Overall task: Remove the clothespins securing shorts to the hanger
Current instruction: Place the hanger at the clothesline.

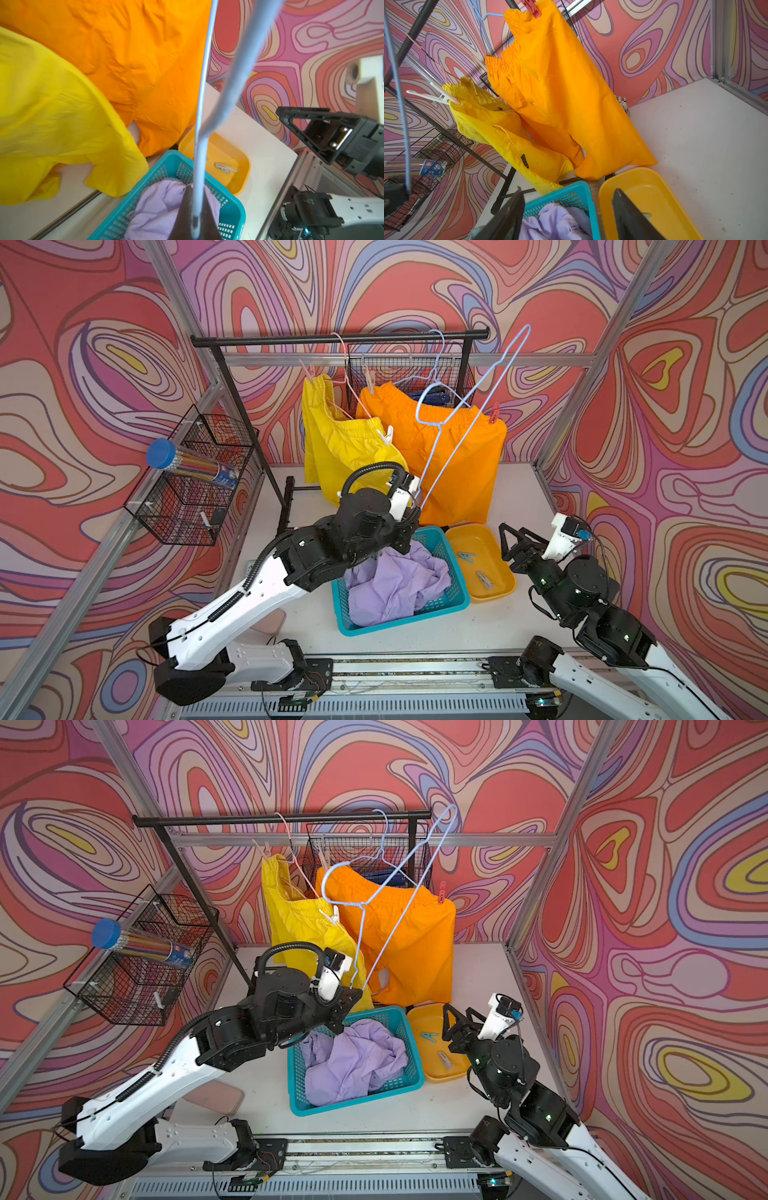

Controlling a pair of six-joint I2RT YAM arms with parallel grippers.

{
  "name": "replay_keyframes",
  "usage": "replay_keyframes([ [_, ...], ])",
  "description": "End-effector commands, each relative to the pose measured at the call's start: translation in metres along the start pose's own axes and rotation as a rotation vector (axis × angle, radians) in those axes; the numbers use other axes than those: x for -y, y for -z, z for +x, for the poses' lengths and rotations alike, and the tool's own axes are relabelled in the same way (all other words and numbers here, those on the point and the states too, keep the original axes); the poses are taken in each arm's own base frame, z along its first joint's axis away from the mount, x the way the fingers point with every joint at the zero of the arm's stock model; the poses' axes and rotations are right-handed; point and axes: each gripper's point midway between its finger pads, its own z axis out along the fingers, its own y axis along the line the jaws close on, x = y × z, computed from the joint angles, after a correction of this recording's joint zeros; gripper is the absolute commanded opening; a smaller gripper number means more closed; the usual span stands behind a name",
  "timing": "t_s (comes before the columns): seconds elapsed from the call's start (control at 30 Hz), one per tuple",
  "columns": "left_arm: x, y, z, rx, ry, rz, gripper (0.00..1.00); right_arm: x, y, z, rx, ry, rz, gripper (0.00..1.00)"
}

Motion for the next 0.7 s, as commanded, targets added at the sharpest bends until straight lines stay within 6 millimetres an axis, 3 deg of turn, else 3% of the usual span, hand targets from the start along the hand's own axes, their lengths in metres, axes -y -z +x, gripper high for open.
replay_keyframes([
  [0.0,-0.041,0.027,-0.003,0.007,-0.02,-0.198,0.0,0.003,-0.006,0.009,-0.019,0.039,0.024,0.69],
  [0.47,-0.145,0.125,0.025,0.053,0.175,-0.562,0.0,-0.009,-0.022,0.016,-0.045,0.065,0.007,0.69],
  [0.67,-0.165,0.136,0.043,0.001,0.219,-0.661,0.0,-0.009,-0.024,0.018,-0.053,0.064,0.005,0.69],
])
